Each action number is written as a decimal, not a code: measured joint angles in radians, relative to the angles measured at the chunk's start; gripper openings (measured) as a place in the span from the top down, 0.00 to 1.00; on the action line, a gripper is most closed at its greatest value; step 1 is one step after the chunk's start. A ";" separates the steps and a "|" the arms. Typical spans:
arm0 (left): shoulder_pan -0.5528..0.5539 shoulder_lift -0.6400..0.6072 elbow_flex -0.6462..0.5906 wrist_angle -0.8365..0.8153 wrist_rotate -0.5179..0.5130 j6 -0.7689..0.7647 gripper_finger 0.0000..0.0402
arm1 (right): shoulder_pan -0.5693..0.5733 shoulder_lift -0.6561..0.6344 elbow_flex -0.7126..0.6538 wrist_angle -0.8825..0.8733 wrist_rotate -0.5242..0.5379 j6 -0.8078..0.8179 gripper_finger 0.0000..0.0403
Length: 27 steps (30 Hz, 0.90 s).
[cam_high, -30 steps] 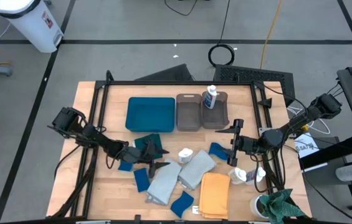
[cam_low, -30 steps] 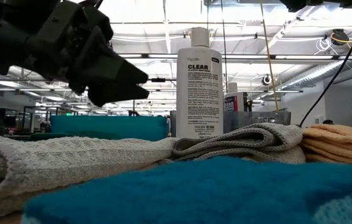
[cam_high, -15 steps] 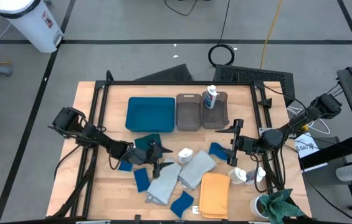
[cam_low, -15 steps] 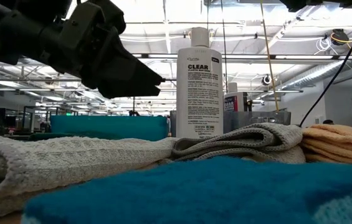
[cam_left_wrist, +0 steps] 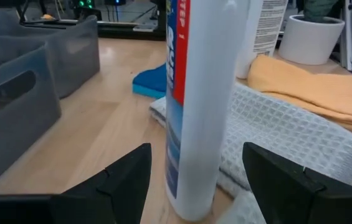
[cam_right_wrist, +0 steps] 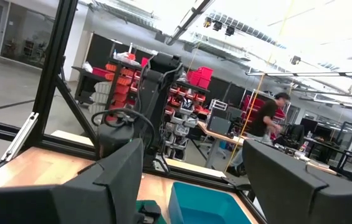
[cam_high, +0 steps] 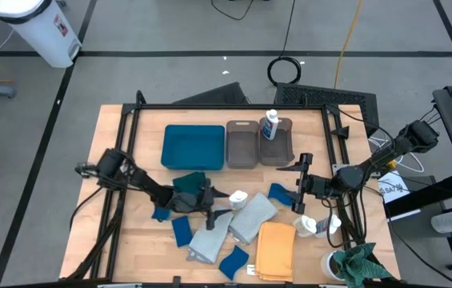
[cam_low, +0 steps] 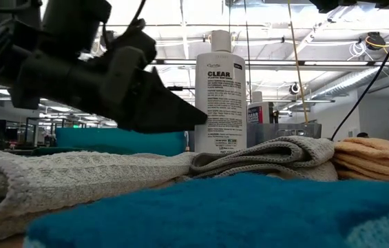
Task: Pick & Place Kitchen Items
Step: Put the white plastic restorer bottle into the right black bin
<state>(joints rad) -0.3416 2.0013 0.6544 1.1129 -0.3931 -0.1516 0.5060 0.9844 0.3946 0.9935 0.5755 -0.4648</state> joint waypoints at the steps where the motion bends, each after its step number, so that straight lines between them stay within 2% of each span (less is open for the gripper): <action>1: 0.003 0.014 0.016 -0.002 0.000 0.000 0.37 | 0.000 0.000 0.000 -0.001 0.000 0.000 0.39; 9: 0.029 0.077 0.094 -0.004 0.001 -0.004 0.37 | 0.000 0.000 0.000 -0.002 0.000 0.005 0.39; 22: 0.028 0.077 0.093 -0.041 0.001 0.000 0.37 | 0.000 0.000 0.000 -0.003 0.000 0.007 0.39; 27: 0.028 0.077 0.093 -0.042 0.001 0.000 0.44 | 0.000 0.000 0.000 -0.003 0.000 0.007 0.39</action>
<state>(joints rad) -0.3134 2.0785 0.7471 1.0710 -0.3921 -0.1520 0.5060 0.9847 0.3946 0.9905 0.5751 -0.4578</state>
